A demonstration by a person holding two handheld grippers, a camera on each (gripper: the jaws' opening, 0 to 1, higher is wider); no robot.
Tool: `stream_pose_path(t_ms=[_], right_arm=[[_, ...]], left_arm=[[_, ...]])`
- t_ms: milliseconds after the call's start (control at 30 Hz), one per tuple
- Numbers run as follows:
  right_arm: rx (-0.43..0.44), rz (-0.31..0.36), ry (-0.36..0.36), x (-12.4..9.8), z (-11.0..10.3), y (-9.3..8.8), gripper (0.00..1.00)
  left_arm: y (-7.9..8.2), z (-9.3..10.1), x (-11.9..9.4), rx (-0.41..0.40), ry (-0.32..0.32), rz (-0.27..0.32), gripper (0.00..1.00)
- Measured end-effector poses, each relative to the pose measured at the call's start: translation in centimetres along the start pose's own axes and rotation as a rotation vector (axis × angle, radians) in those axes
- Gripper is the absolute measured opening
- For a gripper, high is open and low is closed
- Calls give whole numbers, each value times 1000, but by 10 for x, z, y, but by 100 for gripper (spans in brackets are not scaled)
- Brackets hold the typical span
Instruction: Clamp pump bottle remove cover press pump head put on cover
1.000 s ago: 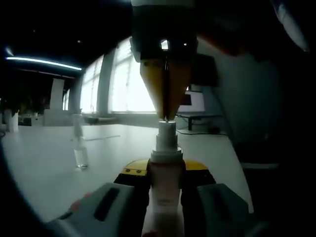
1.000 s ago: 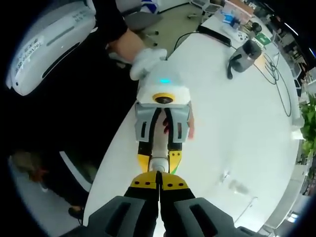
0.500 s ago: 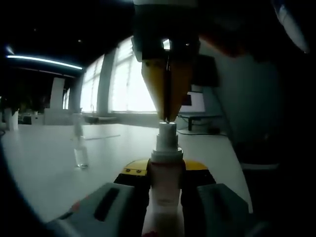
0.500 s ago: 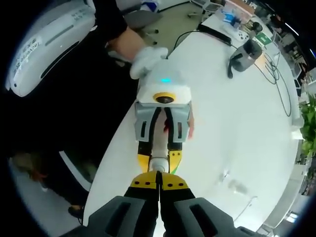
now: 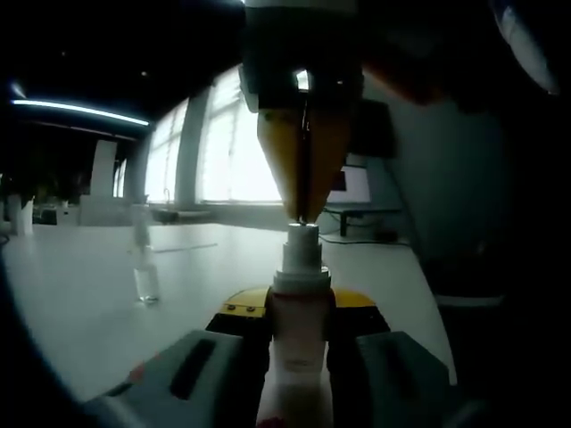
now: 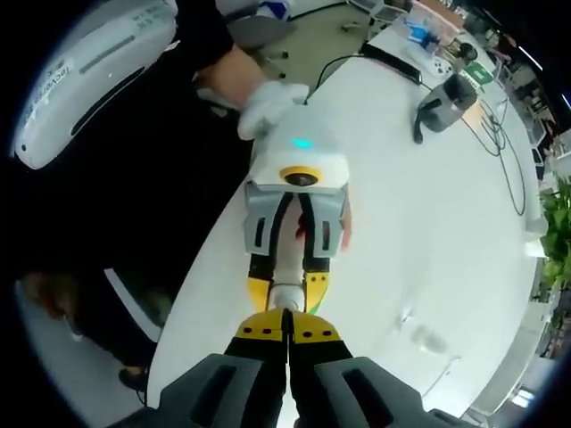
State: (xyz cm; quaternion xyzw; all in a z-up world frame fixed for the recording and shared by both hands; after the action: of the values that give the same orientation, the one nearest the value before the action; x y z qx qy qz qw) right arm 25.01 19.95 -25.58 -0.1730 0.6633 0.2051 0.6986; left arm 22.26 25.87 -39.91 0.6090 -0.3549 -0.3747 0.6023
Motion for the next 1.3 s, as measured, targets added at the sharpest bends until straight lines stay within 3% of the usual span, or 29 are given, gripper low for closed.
stream_pose_path(t_ms=[233,1300], right_arm=[[41,21,4,1,0,-3,0],[17,9,10,1,1,-1,0]], left_arm=[[0,0,0,3,2,1,14],[0,-1,0,4,-1,1,14]])
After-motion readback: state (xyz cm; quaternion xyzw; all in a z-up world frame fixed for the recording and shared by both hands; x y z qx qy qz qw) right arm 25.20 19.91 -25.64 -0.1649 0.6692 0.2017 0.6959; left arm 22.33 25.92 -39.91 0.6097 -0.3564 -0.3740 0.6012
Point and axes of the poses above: the point that each gripper's makers call its tool centre point, and the gripper's own axes: x roughly forward along the fingers, z roughly to its right, y roughly out of its top, the point moved 10 cm from there along -x, roughly backward along the fingers, and after that the axes turned 5 degrees about -z, right-handed, at the moved point
